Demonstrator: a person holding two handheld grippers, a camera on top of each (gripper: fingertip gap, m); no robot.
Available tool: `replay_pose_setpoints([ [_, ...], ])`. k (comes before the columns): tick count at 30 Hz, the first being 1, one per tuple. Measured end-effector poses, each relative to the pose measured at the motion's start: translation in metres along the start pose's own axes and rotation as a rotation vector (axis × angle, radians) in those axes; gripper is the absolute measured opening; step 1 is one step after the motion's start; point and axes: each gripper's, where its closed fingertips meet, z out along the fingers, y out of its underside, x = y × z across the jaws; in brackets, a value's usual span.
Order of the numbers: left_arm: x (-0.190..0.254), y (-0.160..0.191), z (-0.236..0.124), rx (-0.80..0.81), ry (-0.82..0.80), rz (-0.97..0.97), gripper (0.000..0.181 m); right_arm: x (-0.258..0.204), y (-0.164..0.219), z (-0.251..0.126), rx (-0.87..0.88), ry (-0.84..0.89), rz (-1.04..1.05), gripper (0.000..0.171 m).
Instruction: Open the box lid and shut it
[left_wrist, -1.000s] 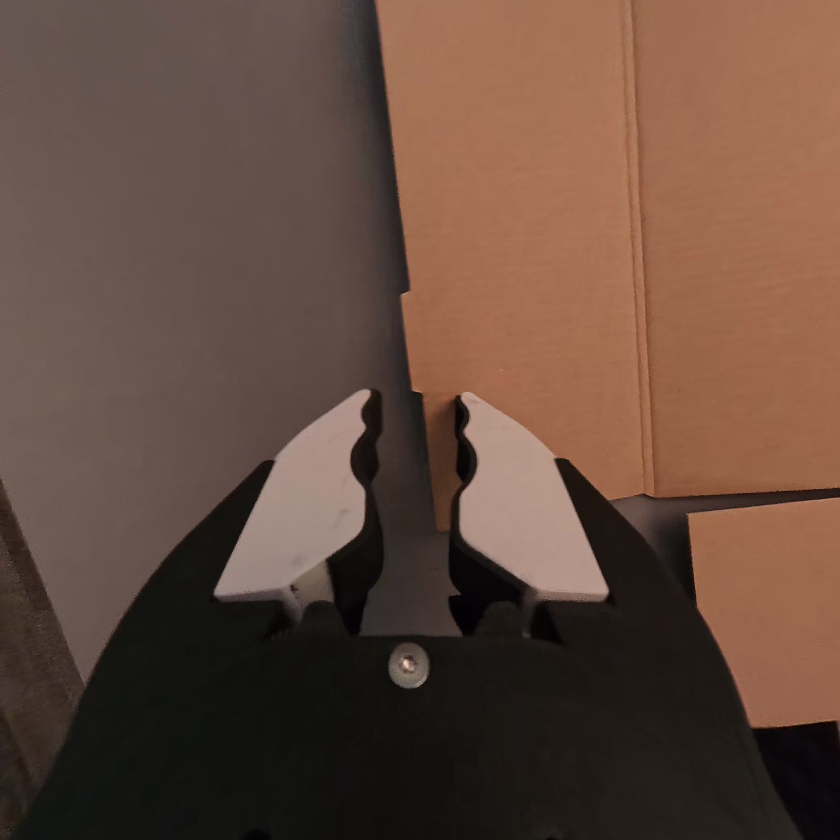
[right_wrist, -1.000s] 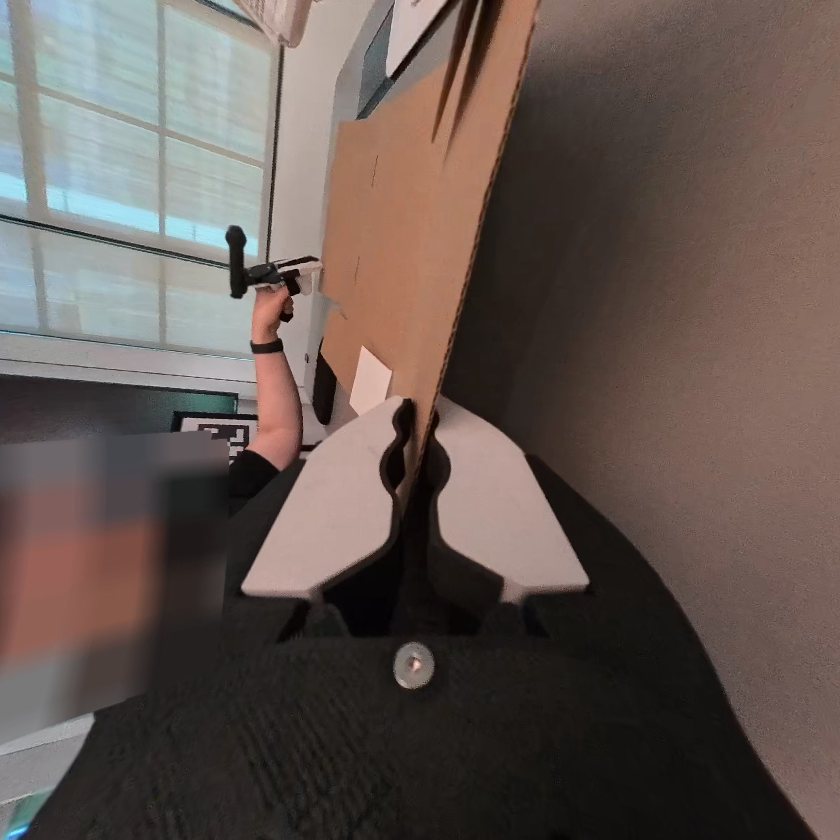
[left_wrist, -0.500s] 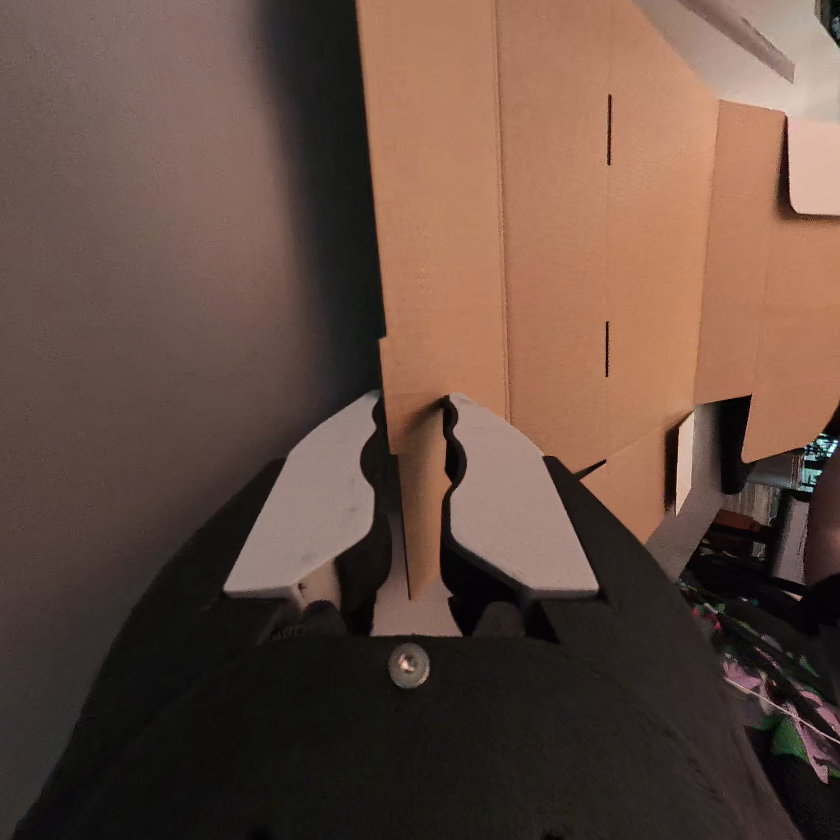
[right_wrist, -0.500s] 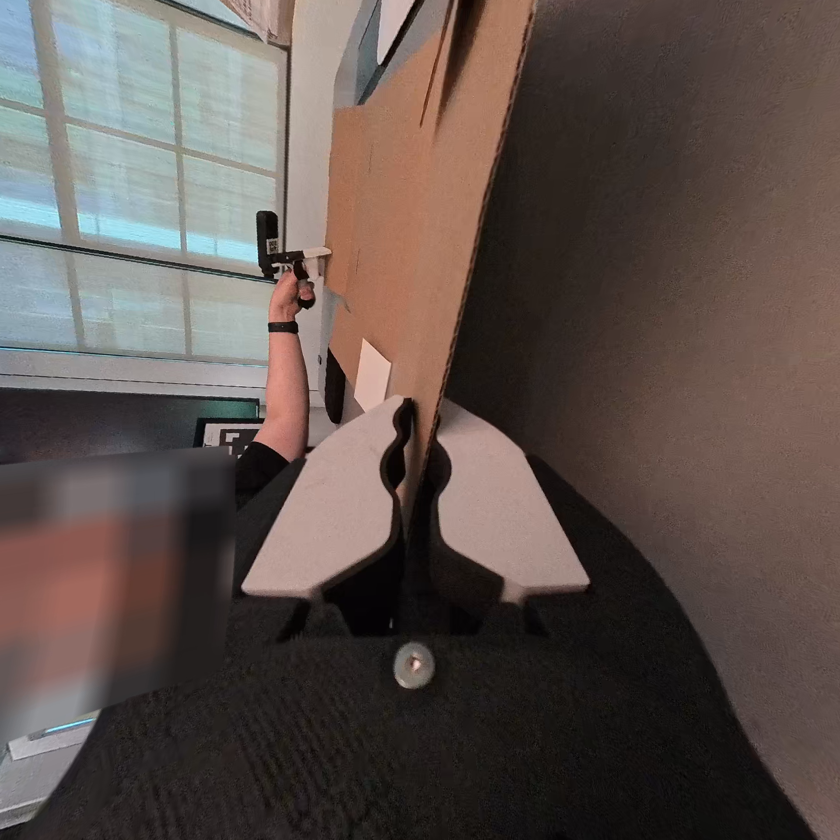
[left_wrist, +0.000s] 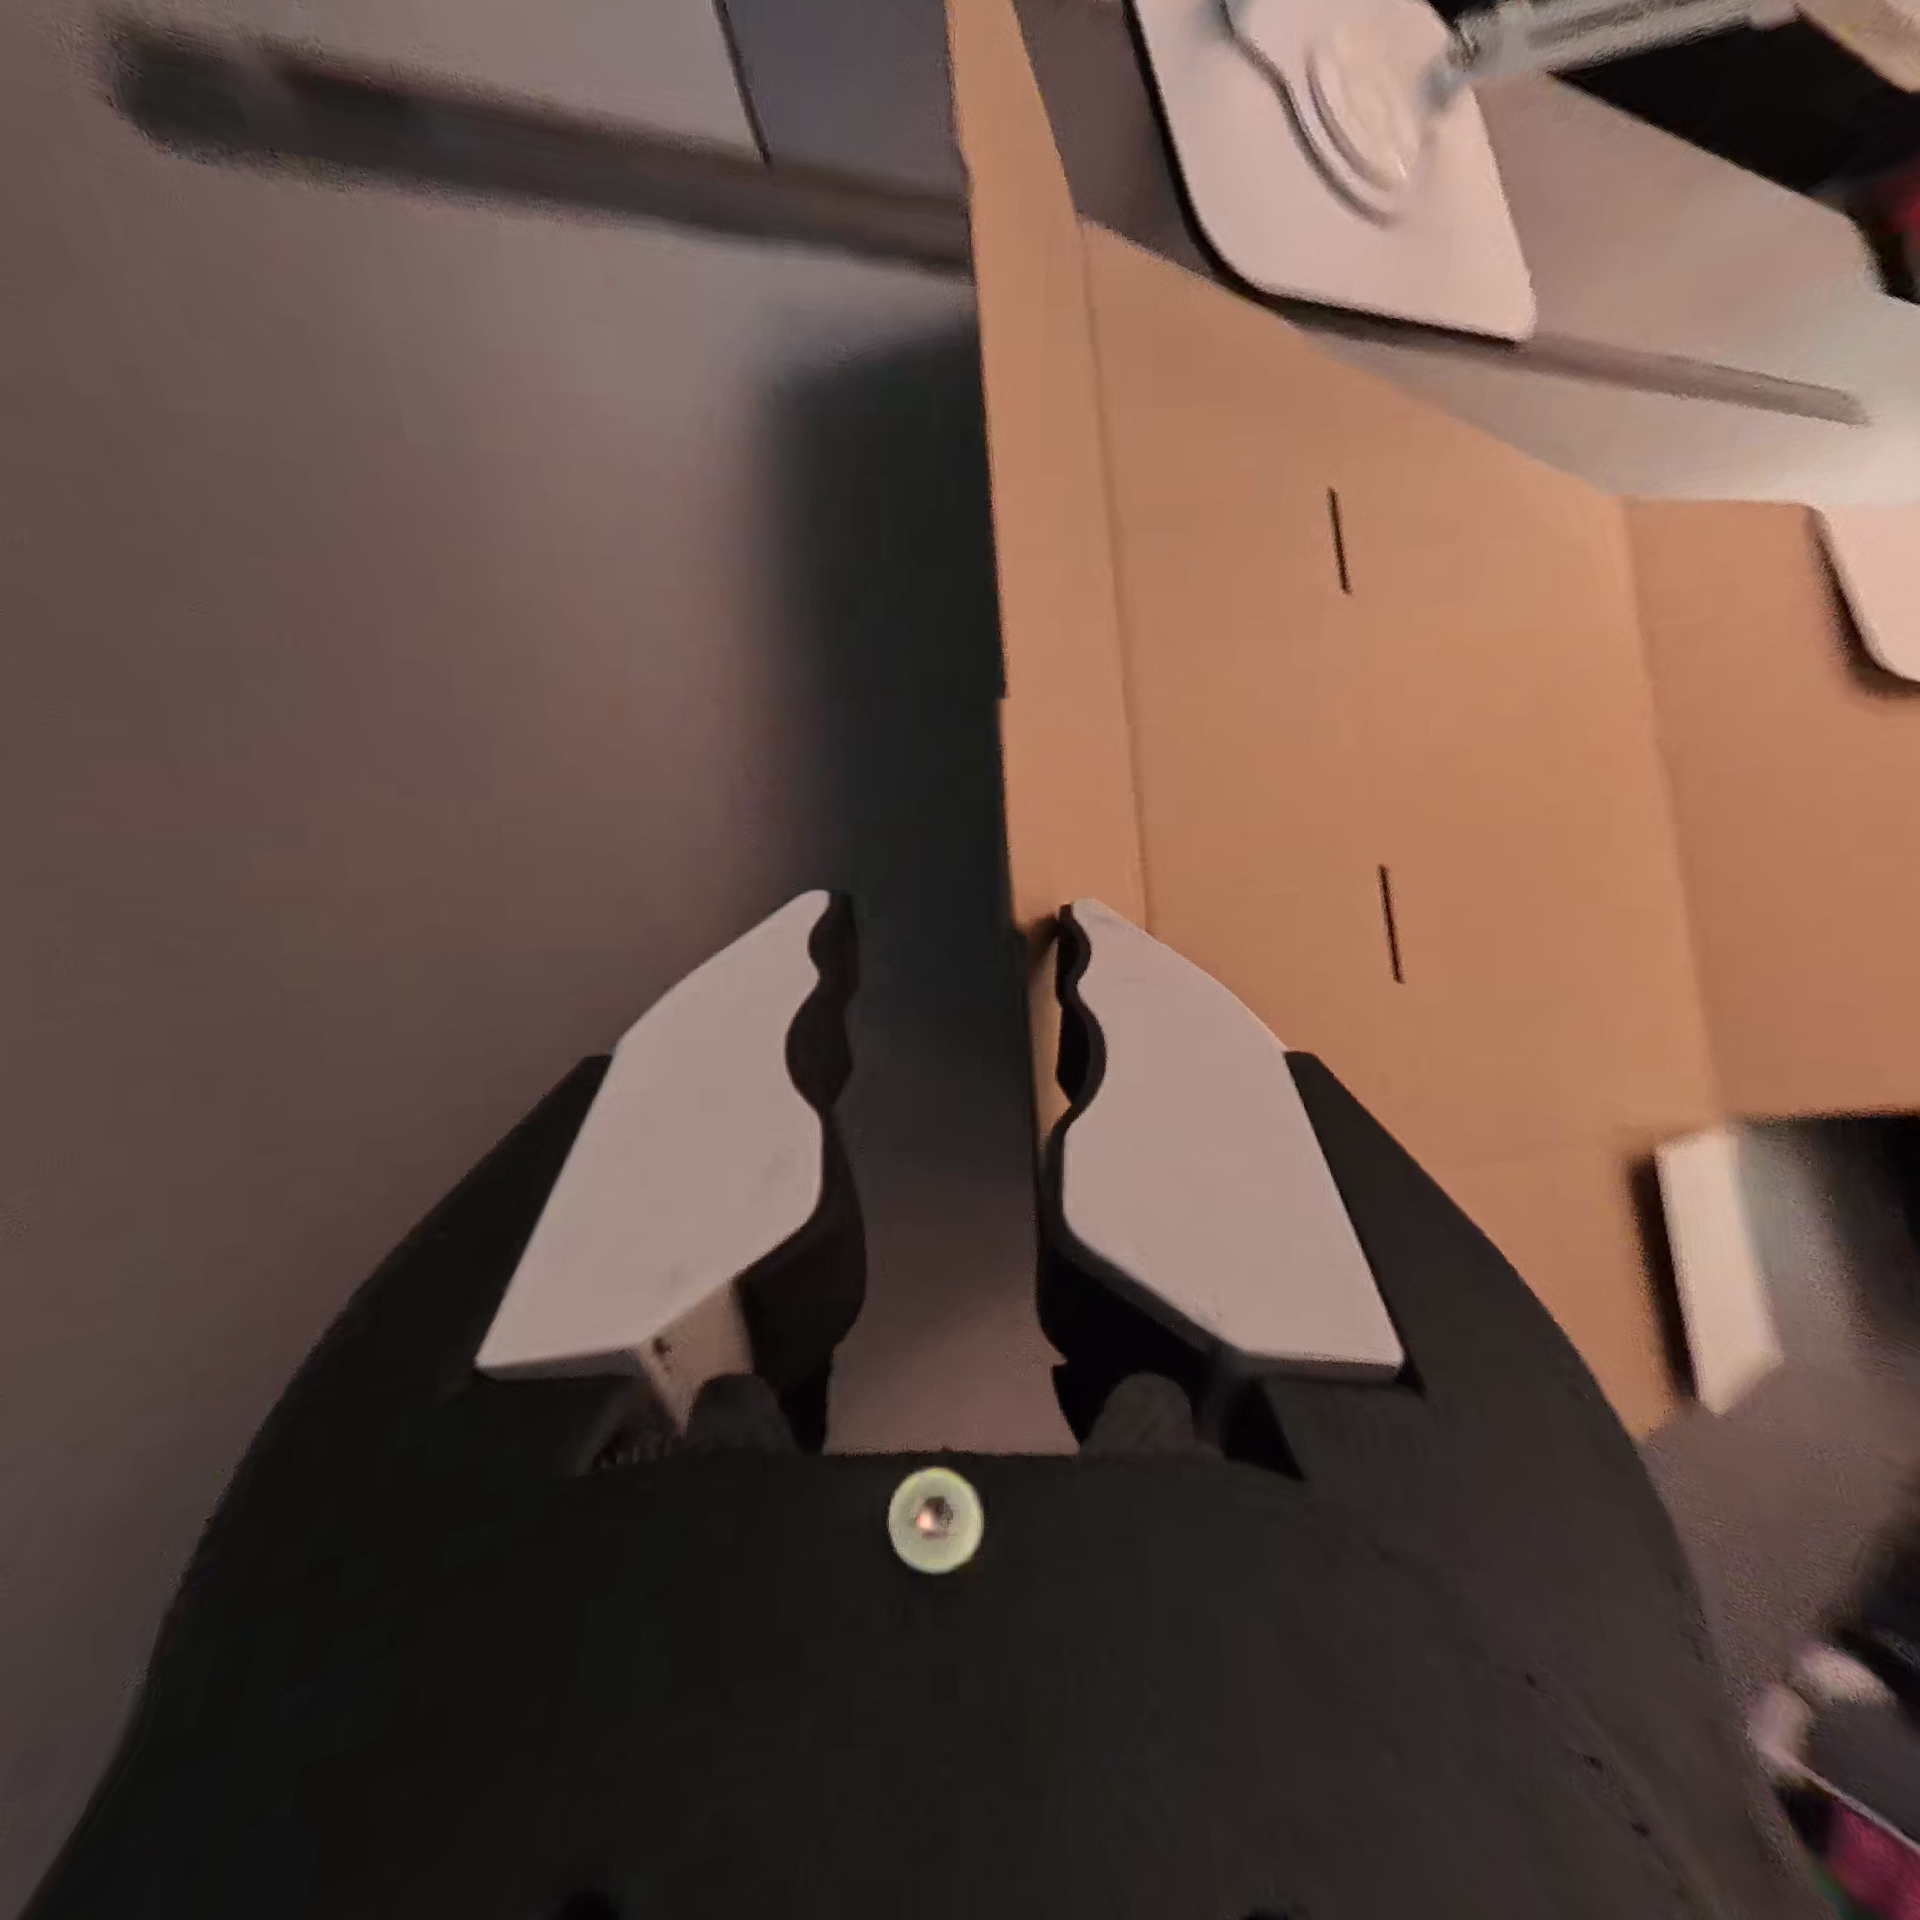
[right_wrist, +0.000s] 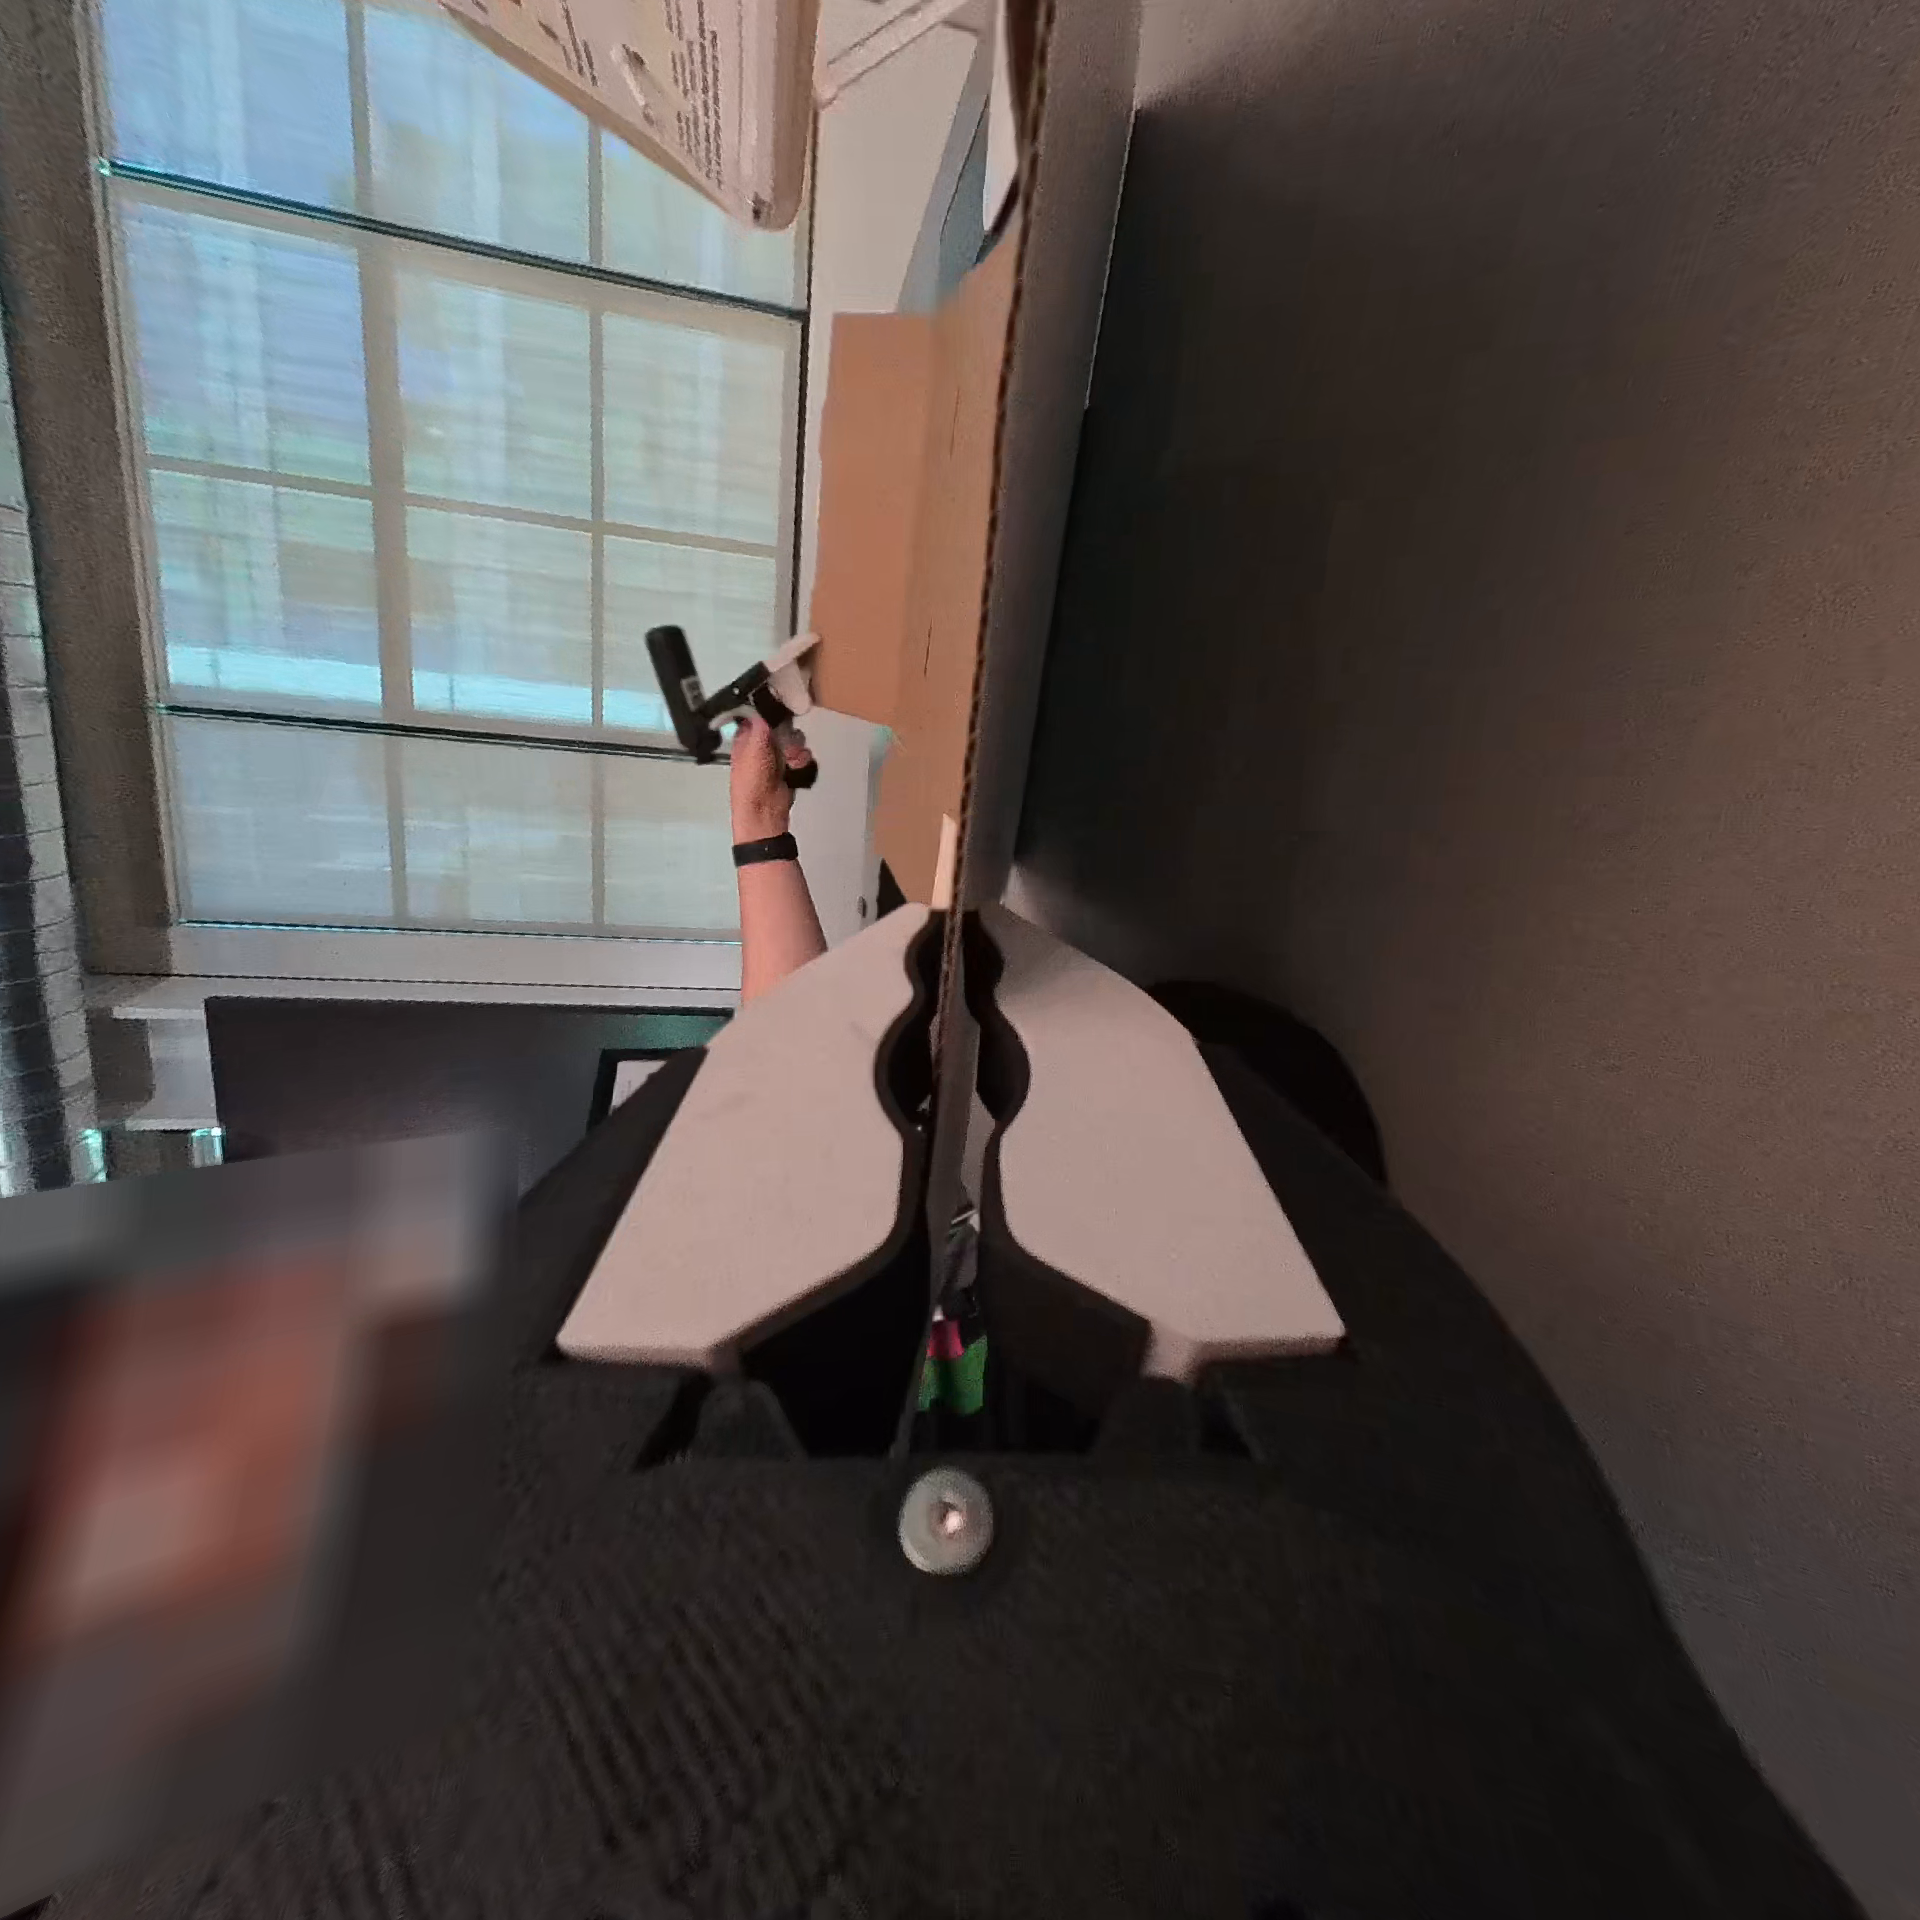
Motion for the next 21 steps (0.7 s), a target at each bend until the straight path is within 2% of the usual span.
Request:
replay_pose_setpoints([
  [4, 0.015, -0.028, -0.063, 0.188, -0.317, 0.273, 0.05, -0.003, 0.019, 0.01, 0.026, 0.045, -0.019, 0.003],
  [7, 0.077, -0.025, -0.092, 0.26, -0.384, 0.487, 0.063, -0.003, 0.024, 0.017, 0.031, 0.061, -0.046, 0.003],
  [8, 0.105, -0.016, -0.093, 0.265, -0.36, 0.555, 0.069, -0.005, 0.025, 0.02, 0.035, 0.057, -0.048, 0.003],
  [10, 0.173, 0.015, -0.08, 0.248, -0.211, 0.68, 0.074, -0.007, 0.024, 0.026, 0.048, 0.037, -0.035, 0.003],
  [12, 0.245, 0.063, -0.056, 0.198, -0.016, 0.802, 0.077, -0.01, 0.026, 0.032, 0.056, 0.002, 0.007, 0.004],
  [14, 0.304, 0.112, -0.032, 0.18, 0.102, 0.962, 0.078, -0.013, 0.03, 0.038, 0.056, -0.011, 0.035, 0.005],
  [18, 0.393, 0.186, 0.005, 0.227, 0.221, 1.292, 0.078, -0.016, 0.033, 0.043, 0.055, 0.011, 0.031, 0.005],
  [21, 0.434, 0.216, 0.019, 0.233, 0.333, 1.394, 0.074, -0.017, 0.034, 0.041, 0.06, 0.042, 0.021, 0.005],
])
